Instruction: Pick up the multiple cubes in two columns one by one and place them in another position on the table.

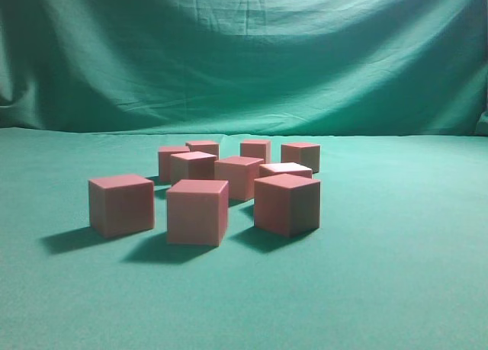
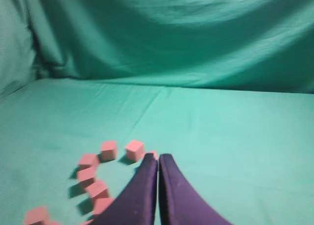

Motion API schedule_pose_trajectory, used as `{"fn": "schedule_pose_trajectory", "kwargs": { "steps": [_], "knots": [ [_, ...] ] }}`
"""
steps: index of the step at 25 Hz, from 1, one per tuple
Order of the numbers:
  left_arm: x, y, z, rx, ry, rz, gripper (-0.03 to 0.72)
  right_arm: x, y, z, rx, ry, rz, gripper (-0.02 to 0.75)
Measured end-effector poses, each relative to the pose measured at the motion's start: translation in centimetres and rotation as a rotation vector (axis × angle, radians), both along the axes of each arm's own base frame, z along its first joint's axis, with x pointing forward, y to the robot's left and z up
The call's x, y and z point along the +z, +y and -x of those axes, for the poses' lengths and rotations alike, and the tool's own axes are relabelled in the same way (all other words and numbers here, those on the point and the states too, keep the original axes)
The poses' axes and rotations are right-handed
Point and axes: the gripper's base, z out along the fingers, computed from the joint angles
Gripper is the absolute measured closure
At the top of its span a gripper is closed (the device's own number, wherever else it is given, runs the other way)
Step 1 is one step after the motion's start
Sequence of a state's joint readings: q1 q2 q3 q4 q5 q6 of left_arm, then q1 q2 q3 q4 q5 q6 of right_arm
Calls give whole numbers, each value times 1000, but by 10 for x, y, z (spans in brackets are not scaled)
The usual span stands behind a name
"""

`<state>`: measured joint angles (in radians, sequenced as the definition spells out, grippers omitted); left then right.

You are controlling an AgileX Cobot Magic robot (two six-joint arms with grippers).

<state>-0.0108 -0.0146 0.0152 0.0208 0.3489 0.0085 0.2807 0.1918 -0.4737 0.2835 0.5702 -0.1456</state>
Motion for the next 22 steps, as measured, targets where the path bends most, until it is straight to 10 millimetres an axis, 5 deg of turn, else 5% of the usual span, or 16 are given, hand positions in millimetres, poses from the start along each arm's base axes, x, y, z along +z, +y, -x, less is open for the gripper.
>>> {"fn": "schedule_pose_trajectory", "kwargs": {
  "steps": [12, 22],
  "knots": [
    [0, 0, 0, 0, 0, 0, 688, -104, -14, -16, -243, -196, 68, 738],
    [0, 0, 0, 0, 0, 0, 688, -124, -12, -15, -207, -82, 124, 738]
  ]
}}
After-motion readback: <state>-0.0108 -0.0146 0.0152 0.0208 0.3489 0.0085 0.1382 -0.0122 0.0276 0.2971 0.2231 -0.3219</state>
